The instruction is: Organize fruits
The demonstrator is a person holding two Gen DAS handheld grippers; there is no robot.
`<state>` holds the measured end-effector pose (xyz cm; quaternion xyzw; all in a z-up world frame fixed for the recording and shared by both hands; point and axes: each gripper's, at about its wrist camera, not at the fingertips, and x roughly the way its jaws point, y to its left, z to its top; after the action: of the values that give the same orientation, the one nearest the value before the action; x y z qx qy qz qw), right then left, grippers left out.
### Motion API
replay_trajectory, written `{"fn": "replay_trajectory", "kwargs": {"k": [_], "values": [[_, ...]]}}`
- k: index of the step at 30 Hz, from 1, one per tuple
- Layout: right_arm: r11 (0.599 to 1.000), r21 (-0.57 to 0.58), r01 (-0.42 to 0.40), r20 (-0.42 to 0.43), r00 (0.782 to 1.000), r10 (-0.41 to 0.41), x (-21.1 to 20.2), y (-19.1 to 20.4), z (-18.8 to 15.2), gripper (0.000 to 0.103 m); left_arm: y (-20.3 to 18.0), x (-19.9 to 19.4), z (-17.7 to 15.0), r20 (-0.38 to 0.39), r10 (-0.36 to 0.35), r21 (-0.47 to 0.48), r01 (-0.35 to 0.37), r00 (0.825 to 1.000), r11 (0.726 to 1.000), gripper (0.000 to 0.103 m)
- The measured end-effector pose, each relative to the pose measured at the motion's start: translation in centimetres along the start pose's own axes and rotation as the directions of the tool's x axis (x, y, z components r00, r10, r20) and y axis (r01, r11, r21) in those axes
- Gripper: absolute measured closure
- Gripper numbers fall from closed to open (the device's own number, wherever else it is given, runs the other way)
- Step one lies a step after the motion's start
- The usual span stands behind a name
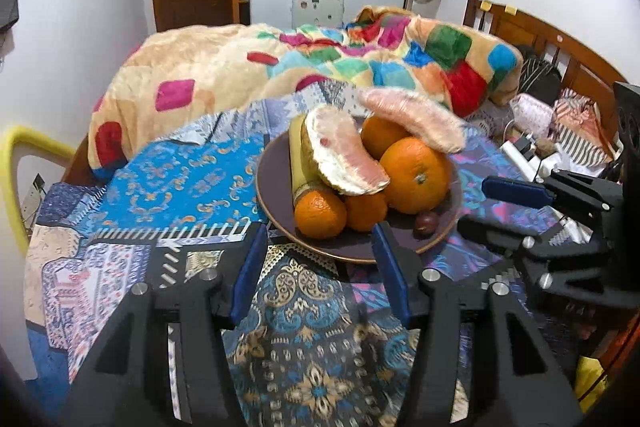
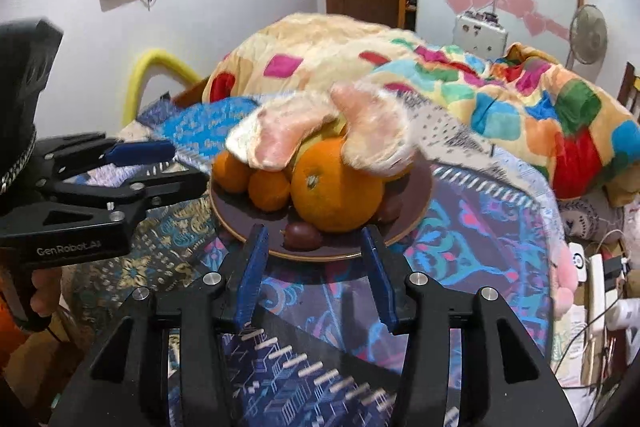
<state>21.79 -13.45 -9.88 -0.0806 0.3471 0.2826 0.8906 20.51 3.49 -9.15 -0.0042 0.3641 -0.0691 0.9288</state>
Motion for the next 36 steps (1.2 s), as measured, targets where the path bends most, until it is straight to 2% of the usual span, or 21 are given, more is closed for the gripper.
{"fn": "replay_trajectory", "kwargs": {"k": [6, 9, 12, 16, 19, 21, 22, 25, 27, 30, 33, 36], "values": [[1.0, 0.024, 0.01, 0.132, 0.991, -0.013, -6.5, 0.4, 0.8, 0.059, -1.3, -7.4, 0.4, 0.138, 0.03, -0.009, -0.029, 0.99, 1.0, 0.049], [0.999, 0.022, 0.026, 0.218, 0.975, -0.03, -10.4, 1.1, 1.1, 0.059, -2.2, -11.9, 0.5, 0.22, -0.001, -0.01, 0.003, 0.975, 1.0, 0.049], [0.999, 0.024, 0.04, 0.308, 0.95, -0.045, -14.5, 1.9, 1.0, 0.059, -3.6, -16.3, 0.1, 0.308, 0.015, -0.005, -0.014, 0.951, 1.0, 0.048], [0.998, 0.022, 0.059, 0.407, 0.911, -0.063, -19.0, 3.4, 0.6, 0.058, -5.6, -21.0, -0.8, 0.403, 0.047, 0.008, -0.055, 0.914, 0.998, 0.04], [0.997, 0.025, 0.07, 0.472, 0.878, -0.073, -21.8, 4.5, 0.0, 0.05, -7.0, -24.0, -2.0, 0.471, 0.07, 0.017, -0.089, 0.879, 0.996, 0.03], [0.996, 0.032, 0.08, 0.513, 0.854, -0.085, -23.3, 5.2, -0.5, 0.039, -7.6, -25.2, -2.6, 0.498, 0.077, 0.014, -0.097, 0.864, 0.995, 0.026], [0.996, 0.037, 0.086, 0.528, 0.844, -0.093, -23.8, 5.4, -0.6, 0.037, -7.8, -25.8, -3.0, 0.511, 0.085, 0.007, -0.103, 0.855, 0.995, 0.023], [0.993, 0.055, 0.1, 0.567, 0.816, -0.113, -24.9, 6.0, -1.1, 0.024, -7.7, -26.9, -3.8, 0.535, 0.097, -0.012, -0.106, 0.839, 0.994, 0.01], [0.992, 0.07, 0.105, 0.588, 0.799, -0.126, -25.5, 6.2, -1.5, 0.015, -7.7, -27.5, -4.3, 0.548, 0.099, -0.023, -0.104, 0.83, 0.994, 0.007], [0.989, 0.079, 0.123, 0.601, 0.786, -0.146, -25.7, 6.6, -1.8, 0.009, -7.7, -28.0, -4.8, 0.56, 0.116, -0.036, -0.116, 0.82, 0.993, 0.004], [0.988, 0.087, 0.127, 0.601, 0.784, -0.154, -25.8, 6.8, -2.2, 0.003, -7.9, -28.1, -5.2, 0.564, 0.122, -0.037, -0.123, 0.817, 0.992, 0.0], [0.988, 0.088, 0.128, 0.595, 0.789, -0.155, -25.7, 6.9, -2.5, 0.003, -8.1, -28.3, -5.6, 0.562, 0.124, -0.038, -0.125, 0.818, 0.991, 0.0]]}}
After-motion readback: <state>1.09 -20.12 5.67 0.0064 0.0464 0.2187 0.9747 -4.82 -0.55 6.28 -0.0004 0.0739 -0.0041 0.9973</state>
